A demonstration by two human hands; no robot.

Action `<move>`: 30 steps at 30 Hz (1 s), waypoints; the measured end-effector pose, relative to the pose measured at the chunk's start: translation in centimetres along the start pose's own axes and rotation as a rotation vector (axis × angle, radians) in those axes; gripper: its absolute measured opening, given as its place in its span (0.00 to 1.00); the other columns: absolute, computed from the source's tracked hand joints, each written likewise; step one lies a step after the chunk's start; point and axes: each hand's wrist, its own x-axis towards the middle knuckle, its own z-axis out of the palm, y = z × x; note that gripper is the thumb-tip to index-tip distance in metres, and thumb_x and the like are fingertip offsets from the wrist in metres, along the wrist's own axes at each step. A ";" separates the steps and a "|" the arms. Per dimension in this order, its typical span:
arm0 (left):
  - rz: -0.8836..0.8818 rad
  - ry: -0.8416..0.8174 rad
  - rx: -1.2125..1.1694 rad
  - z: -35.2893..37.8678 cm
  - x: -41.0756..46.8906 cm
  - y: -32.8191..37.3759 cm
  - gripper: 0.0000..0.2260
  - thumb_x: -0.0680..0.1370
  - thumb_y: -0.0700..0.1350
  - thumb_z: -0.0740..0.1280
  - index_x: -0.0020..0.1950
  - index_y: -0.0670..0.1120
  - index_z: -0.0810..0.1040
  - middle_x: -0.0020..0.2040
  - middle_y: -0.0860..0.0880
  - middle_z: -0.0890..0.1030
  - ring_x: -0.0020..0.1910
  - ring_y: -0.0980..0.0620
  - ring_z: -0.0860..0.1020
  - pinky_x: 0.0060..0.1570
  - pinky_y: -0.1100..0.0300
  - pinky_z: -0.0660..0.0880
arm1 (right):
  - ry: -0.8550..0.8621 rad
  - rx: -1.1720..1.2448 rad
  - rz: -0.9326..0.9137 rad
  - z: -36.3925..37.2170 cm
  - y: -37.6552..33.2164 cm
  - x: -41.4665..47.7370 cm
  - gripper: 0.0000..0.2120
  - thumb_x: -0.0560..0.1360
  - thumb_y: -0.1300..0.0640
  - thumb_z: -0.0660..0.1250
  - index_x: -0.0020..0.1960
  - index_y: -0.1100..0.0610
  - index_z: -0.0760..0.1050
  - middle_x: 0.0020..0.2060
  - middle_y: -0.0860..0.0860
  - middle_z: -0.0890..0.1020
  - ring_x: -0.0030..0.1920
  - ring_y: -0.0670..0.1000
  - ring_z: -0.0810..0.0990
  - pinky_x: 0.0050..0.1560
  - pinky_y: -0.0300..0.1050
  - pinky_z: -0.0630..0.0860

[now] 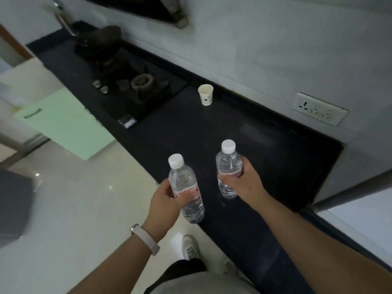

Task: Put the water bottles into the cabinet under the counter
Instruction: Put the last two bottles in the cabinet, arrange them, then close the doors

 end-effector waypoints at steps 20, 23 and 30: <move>-0.050 0.457 -0.203 -22.4 -7.3 -6.6 0.18 0.70 0.42 0.80 0.57 0.50 0.82 0.49 0.54 0.86 0.48 0.56 0.84 0.48 0.61 0.77 | -0.392 -0.078 -0.220 22.6 -7.6 -4.6 0.27 0.66 0.56 0.79 0.60 0.41 0.73 0.51 0.42 0.82 0.51 0.42 0.81 0.54 0.43 0.78; -0.062 0.492 -0.243 -27.5 -8.2 -8.5 0.19 0.69 0.43 0.81 0.57 0.51 0.81 0.49 0.54 0.86 0.48 0.56 0.84 0.50 0.59 0.78 | -0.408 -0.109 -0.219 27.7 -8.6 -6.4 0.24 0.67 0.56 0.78 0.58 0.41 0.73 0.49 0.42 0.82 0.49 0.40 0.81 0.49 0.36 0.75; -0.071 0.583 -0.291 -39.2 -10.0 -13.4 0.17 0.69 0.44 0.81 0.55 0.50 0.82 0.47 0.53 0.86 0.47 0.54 0.84 0.50 0.57 0.79 | -0.427 -0.153 -0.259 41.0 -10.4 -10.1 0.22 0.68 0.54 0.78 0.57 0.42 0.73 0.49 0.42 0.81 0.46 0.39 0.80 0.50 0.41 0.76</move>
